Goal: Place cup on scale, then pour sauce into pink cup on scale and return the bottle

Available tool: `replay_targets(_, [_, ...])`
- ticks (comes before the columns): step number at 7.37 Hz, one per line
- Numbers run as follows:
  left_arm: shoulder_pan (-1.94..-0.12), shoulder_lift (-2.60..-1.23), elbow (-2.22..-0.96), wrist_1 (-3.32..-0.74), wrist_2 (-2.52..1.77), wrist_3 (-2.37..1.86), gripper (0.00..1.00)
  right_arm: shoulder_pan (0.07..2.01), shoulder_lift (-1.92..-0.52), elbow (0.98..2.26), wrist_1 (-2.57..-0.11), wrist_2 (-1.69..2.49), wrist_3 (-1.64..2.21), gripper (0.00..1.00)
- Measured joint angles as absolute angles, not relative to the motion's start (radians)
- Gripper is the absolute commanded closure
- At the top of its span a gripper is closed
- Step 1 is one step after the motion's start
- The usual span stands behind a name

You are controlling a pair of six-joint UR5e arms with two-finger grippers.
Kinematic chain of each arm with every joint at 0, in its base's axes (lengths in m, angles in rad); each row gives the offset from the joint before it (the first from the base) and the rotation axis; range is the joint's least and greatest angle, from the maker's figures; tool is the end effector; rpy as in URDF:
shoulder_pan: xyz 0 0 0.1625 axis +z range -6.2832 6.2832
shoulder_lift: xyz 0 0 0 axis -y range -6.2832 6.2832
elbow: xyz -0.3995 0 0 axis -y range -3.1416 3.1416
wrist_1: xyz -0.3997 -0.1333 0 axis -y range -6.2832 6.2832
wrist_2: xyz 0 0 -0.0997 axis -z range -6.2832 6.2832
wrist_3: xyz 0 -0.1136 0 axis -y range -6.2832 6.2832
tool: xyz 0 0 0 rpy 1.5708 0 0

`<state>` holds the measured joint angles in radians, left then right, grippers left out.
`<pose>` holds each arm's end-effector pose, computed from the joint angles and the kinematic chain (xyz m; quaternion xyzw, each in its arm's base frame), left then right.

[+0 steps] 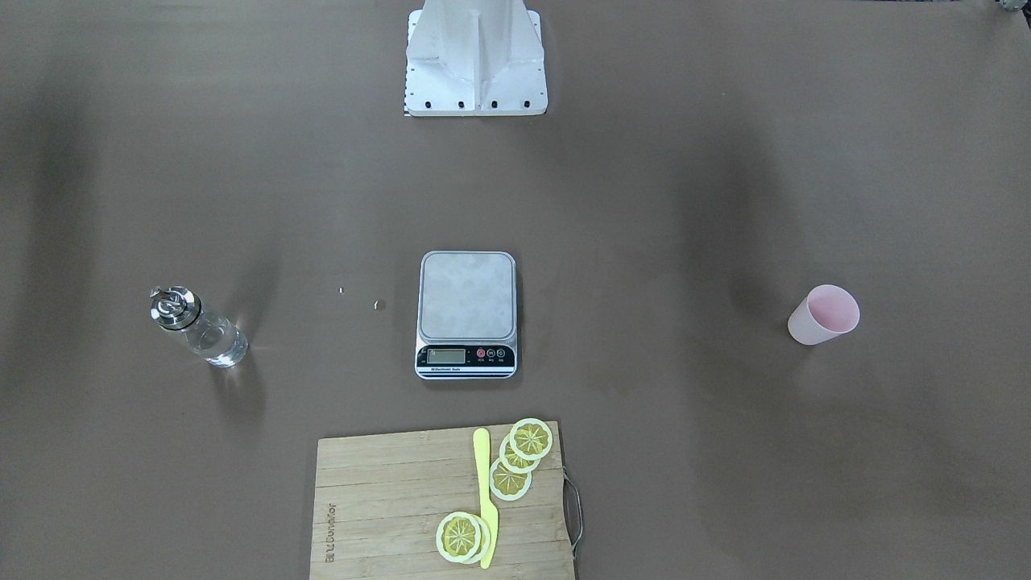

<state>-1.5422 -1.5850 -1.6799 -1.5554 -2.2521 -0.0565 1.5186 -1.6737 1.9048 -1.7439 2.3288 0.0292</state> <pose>-0.0471 -0.5125 0.5898 0.0366 0.3355 0.0049 0.9413 0.0315 -0.4546 0.5449 0.0119 -0.3706 -0.0214 0.9285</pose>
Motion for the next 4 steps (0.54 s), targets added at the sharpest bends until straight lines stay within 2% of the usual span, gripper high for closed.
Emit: replay_targets(4, [-1.543,-1.576,-1.68,-1.562,-2.317,-0.061,0.01,1.517,-1.672,1.91,-1.743,2.332,0.031,0.0])
